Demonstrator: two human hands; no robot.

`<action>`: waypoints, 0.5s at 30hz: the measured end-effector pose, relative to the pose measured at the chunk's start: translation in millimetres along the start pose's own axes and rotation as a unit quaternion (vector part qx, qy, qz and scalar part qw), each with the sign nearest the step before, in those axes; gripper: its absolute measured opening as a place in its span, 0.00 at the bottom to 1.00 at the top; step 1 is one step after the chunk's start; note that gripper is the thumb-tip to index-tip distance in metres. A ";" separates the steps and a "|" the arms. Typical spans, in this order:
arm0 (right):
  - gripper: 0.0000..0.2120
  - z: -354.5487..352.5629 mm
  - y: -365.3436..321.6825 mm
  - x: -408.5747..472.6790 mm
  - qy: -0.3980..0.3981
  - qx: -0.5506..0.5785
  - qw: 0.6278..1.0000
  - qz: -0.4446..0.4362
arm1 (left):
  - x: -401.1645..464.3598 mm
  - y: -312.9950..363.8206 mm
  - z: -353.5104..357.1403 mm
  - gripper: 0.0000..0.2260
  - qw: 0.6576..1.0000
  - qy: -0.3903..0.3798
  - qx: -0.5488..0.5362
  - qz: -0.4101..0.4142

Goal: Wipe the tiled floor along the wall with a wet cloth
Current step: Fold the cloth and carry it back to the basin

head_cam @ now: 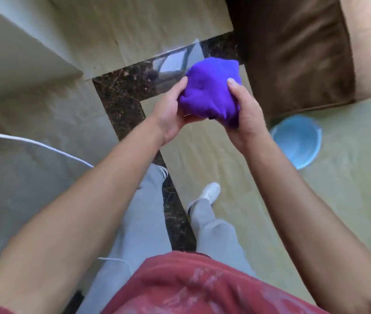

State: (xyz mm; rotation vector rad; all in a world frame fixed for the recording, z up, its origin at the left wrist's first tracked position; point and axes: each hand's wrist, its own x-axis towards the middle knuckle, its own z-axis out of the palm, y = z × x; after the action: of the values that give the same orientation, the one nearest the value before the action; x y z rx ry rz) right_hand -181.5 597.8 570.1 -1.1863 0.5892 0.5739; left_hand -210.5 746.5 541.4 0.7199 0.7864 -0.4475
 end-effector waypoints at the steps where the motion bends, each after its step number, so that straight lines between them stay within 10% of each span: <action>1: 0.11 -16.3 -1.2 -6.2 0.017 0.023 1.000 -0.010 | 4.9 -12.0 9.7 0.14 1.000 0.021 0.021 0.006; 7: 0.12 -186.1 -16.7 -56.0 0.073 0.143 0.987 -0.009 | 5.9 -134.3 121.9 0.17 0.928 0.104 0.348 0.086; 15: 0.14 -346.5 -37.1 -109.2 0.096 0.290 0.952 -0.028 | -5.3 -244.0 256.4 0.18 0.921 -0.109 0.371 -0.034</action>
State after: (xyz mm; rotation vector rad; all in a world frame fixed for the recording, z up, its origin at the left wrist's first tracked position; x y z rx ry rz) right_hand -275.7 245.0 578.6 -0.6978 0.8205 0.2067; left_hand -239.3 395.0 570.9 1.3221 0.4134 -0.8951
